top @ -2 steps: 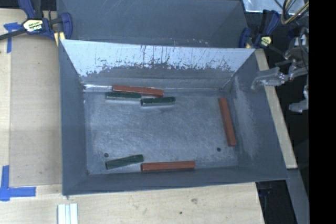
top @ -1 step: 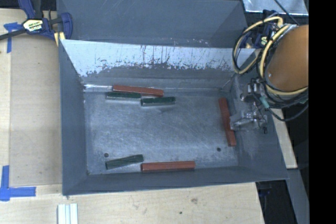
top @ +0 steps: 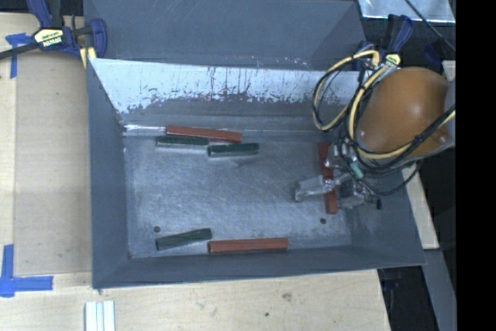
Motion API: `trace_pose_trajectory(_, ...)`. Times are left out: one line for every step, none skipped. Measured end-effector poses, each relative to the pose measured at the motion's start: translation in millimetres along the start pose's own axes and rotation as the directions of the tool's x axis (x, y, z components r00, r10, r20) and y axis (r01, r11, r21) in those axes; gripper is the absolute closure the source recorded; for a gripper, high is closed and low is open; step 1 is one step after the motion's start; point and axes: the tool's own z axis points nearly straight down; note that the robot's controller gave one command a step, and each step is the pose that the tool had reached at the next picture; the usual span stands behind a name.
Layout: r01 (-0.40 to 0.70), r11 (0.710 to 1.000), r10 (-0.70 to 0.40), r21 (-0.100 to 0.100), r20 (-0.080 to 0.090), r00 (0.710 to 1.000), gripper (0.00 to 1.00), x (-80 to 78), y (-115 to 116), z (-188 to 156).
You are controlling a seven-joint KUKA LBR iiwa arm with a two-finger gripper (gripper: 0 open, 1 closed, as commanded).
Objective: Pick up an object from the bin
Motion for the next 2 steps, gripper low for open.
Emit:
trace_pose_trajectory(0.006,1.0,-0.006,0.001,-0.017,1.0,1.0,10.9,1.1,5.0)
trace_pose_trajectory(0.007,1.0,-0.007,0.001,-0.017,1.0,1.0,11.0,1.1,5.1)
